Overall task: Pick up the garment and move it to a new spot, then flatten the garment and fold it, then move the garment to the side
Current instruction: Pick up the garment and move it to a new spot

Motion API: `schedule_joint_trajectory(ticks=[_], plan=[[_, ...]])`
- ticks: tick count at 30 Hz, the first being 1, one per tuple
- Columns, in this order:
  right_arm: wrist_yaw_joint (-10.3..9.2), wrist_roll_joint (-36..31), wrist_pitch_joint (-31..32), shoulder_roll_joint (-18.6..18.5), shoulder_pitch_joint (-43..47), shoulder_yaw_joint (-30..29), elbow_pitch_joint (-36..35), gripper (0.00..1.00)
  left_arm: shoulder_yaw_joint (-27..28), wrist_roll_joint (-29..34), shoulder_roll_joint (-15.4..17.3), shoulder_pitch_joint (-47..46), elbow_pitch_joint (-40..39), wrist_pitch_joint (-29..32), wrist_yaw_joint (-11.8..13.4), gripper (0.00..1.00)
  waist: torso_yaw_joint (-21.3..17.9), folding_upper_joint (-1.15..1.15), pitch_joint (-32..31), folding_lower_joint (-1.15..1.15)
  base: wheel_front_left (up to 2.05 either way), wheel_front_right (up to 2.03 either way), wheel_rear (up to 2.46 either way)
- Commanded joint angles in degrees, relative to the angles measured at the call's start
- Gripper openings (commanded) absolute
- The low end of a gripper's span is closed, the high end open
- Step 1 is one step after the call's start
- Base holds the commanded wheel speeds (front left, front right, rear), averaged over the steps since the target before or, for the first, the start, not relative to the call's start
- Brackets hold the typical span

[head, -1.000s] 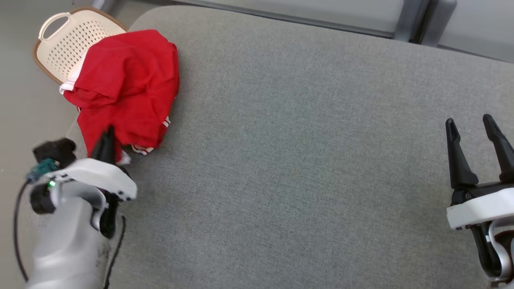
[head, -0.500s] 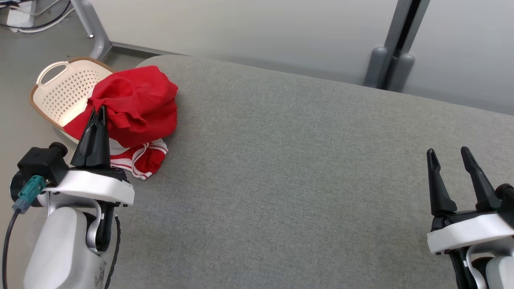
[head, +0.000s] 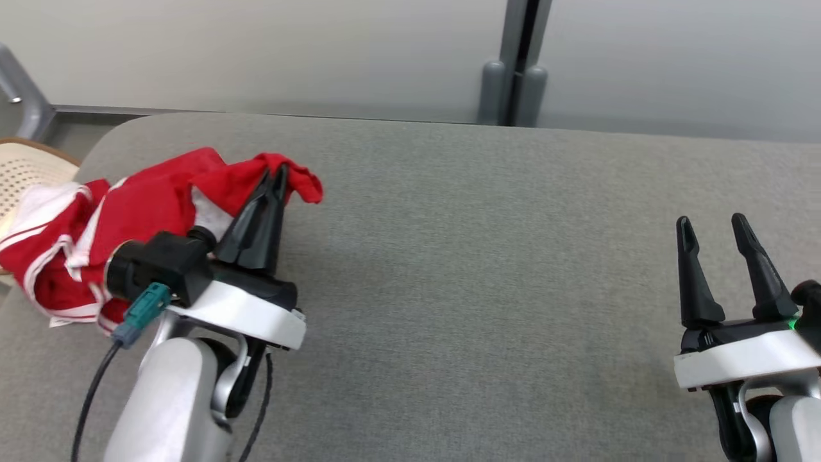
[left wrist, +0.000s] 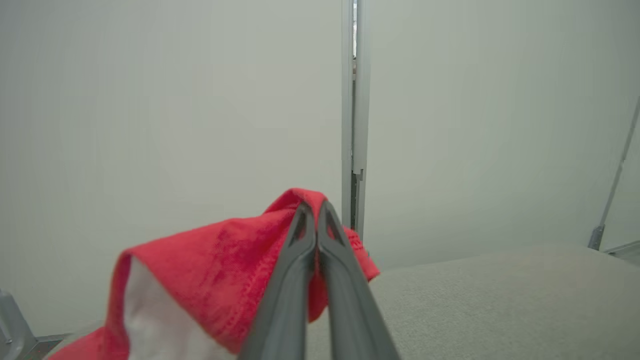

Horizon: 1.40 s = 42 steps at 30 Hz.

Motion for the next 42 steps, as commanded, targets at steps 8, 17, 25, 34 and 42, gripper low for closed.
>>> schedule_joint_trajectory(ticks=[8, 17, 25, 34, 42], plan=[[0.0, 1.1, -1.4, 0.5, -2.8, -0.8, 0.3, 1.0, -9.8, -1.1, -2.3, -6.4, 0.8, 2.1, -0.9, 0.0, -13.9, 0.0, 7.2, 0.0, 0.0, 0.0, 0.0], [0.0, 2.4, -5.0, 1.9, -5.9, -0.8, 3.4, 1.0, -23.2, -4.7, -3.7, -19.0, 3.7, 2.3, -0.9, 0.0, -25.6, 0.0, 14.9, 0.0, 0.0, 0.0, 0.0], [0.0, 3.5, -7.6, 2.9, -7.8, -0.2, 6.3, 1.0, -29.4, -6.9, -3.6, -21.2, 12.3, 0.9, -0.9, 0.0, -27.8, 0.0, 19.1, 0.0, 0.0, 0.0, 0.0], [0.0, 2.8, -8.1, 1.2, -8.7, -0.3, 7.8, 1.0, -28.2, -8.0, -2.5, -17.4, 14.5, -4.8, 1.3, 1.0, -22.1, 0.0, 16.8, 0.0, 0.0, 0.0, 0.0], [0.0, 1.7, -6.0, -0.2, -7.5, -0.2, 6.6, 1.0, -16.9, -10.9, 1.6, -11.5, 11.1, -6.9, 7.3, 1.0, -15.9, 0.0, 12.6, 0.0, 0.0, 0.0, 0.0]])
